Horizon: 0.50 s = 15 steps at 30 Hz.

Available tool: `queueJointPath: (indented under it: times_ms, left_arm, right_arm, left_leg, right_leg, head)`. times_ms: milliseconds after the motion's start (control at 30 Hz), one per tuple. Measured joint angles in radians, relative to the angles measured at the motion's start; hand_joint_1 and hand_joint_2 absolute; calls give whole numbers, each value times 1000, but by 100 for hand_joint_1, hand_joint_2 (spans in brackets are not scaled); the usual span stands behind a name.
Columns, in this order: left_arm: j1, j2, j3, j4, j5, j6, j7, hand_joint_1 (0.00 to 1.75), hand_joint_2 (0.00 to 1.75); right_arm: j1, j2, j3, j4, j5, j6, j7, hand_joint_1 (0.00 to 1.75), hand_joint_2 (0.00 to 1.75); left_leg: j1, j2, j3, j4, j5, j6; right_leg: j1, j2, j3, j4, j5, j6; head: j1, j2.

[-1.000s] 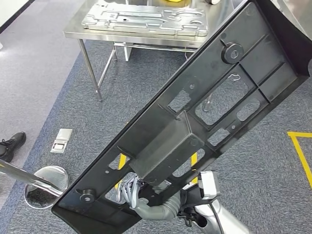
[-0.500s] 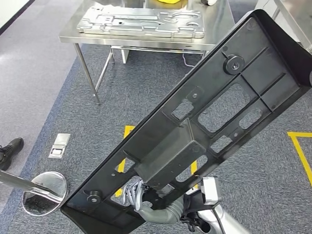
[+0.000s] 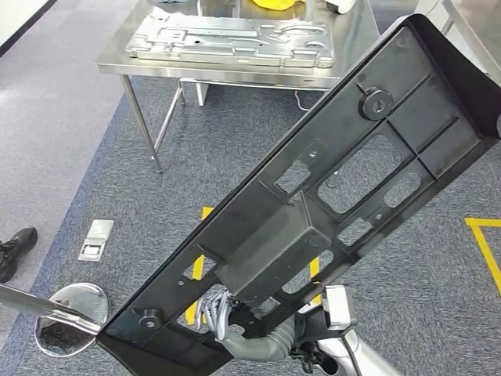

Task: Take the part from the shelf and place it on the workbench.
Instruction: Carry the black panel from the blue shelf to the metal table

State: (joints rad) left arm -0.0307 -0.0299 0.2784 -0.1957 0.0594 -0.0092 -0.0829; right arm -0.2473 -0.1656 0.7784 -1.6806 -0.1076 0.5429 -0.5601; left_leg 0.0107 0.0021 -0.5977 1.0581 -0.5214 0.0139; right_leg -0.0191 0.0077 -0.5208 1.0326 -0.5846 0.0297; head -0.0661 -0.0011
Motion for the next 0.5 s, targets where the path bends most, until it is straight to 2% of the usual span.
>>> queueJointPath:
  times_ms: [67,133,167,200,233,267,300,333,367,400,500]
  left_arm:
    - [-1,0,0,0,0,1,0,0,175]
    - [-2,0,0,0,0,1,-1,0,175]
    - [-2,0,0,0,0,1,-1,0,175]
    - [-2,0,0,0,-1,1,-1,0,175]
    - [-1,0,0,0,-1,1,-1,0,175]
    - [0,0,0,0,-1,2,0,0,175]
    - [1,0,0,0,-2,2,0,0,175]
    - [0,0,0,0,-2,2,0,0,175]
    - [-1,0,0,0,-2,2,0,0,175]
    - [-2,0,0,0,-3,2,0,0,175]
    - [-4,1,0,0,-3,2,1,0,175]
  right_arm:
    - [-1,0,-4,0,0,0,0,175,175]
    - [2,-1,-6,0,0,0,0,175,175]
    - [4,-1,-7,0,0,0,0,175,175]
    - [6,-2,-7,0,0,0,-1,175,175]
    - [7,-3,-8,0,0,0,-3,175,175]
    - [8,-3,-8,0,0,0,-6,175,175]
    - [8,-4,-8,0,0,0,-9,175,175]
    - [8,-4,-8,0,0,0,-12,175,175]
    - [8,-4,-8,0,1,0,-13,175,175]
    - [8,-5,-9,0,1,0,-14,175,175]
    - [9,-5,-9,0,1,0,-15,175,175]
  left_leg:
    - [4,2,8,-9,-1,12]
    - [3,3,13,-10,-6,21]
    - [2,3,15,-10,-8,23]
    - [2,3,19,-10,-12,24]
    - [1,3,25,-10,-16,23]
    - [1,3,34,-10,-22,21]
    - [2,2,42,-10,-29,18]
    - [0,2,49,-9,-35,13]
    - [-2,2,52,-8,-40,8]
    - [-3,2,53,-8,-43,3]
    - [-2,5,59,-12,-49,-11]
  right_leg:
    - [-1,-2,-24,53,-31,8]
    - [-1,-3,-95,180,-83,11]
    - [-1,-3,-133,242,-99,12]
    - [-1,-3,-159,276,-96,13]
    - [-1,-3,-167,272,-72,13]
    - [-1,-4,-155,229,-31,12]
    - [-1,-5,-132,162,14,9]
    - [1,-7,-108,102,46,6]
    - [3,-8,-90,55,62,1]
    - [5,-9,-81,32,64,-4]
    - [5,-5,-74,18,54,-19]
  head:
    - [0,0]
    - [0,0]
    - [0,0]
    - [0,0]
    - [0,0]
    - [0,0]
    - [0,0]
    - [0,0]
    - [0,0]
    - [0,0]
    - [0,0]
